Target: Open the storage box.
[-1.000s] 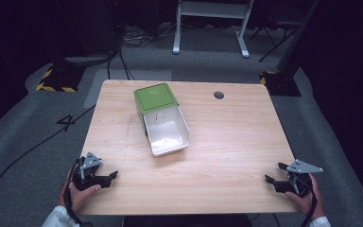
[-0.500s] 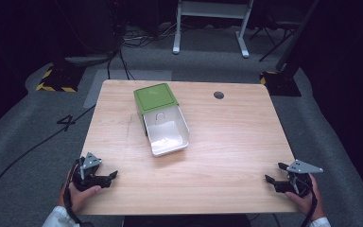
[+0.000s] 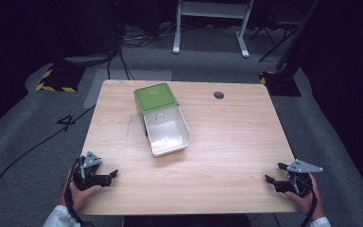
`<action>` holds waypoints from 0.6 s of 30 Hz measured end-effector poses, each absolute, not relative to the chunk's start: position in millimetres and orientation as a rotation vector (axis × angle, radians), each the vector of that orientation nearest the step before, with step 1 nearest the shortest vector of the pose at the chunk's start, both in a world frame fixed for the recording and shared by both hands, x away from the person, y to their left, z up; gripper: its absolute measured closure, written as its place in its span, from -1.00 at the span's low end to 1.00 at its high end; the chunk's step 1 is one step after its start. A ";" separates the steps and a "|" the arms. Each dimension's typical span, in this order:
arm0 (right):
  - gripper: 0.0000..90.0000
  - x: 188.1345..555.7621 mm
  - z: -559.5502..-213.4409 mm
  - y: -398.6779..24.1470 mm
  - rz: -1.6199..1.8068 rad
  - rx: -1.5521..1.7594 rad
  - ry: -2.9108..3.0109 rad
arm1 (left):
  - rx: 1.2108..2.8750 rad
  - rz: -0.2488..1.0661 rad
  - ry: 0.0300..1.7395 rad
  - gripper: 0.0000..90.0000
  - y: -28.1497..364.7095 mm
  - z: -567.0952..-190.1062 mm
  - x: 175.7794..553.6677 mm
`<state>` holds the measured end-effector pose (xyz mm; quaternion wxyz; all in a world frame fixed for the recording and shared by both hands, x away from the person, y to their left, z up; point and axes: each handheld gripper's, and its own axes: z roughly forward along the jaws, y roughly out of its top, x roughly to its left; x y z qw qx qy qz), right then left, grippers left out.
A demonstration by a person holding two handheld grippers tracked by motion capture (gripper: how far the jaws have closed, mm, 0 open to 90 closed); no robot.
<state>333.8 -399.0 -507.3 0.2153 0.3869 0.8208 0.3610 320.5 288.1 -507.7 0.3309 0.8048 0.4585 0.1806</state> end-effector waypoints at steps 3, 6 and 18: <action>-0.57 333.5 -507.2 -398.8 0.998 1.070 2.273 | 2.111 0.474 1.193 -0.63 288.5 -507.5 321.3; -0.57 333.6 -507.2 -398.9 1.000 1.071 2.275 | 2.111 0.474 1.193 -0.63 288.5 -507.5 321.3; -0.57 333.3 -507.3 -398.6 1.000 1.067 2.276 | 2.105 0.476 1.200 -0.63 288.1 -507.6 322.1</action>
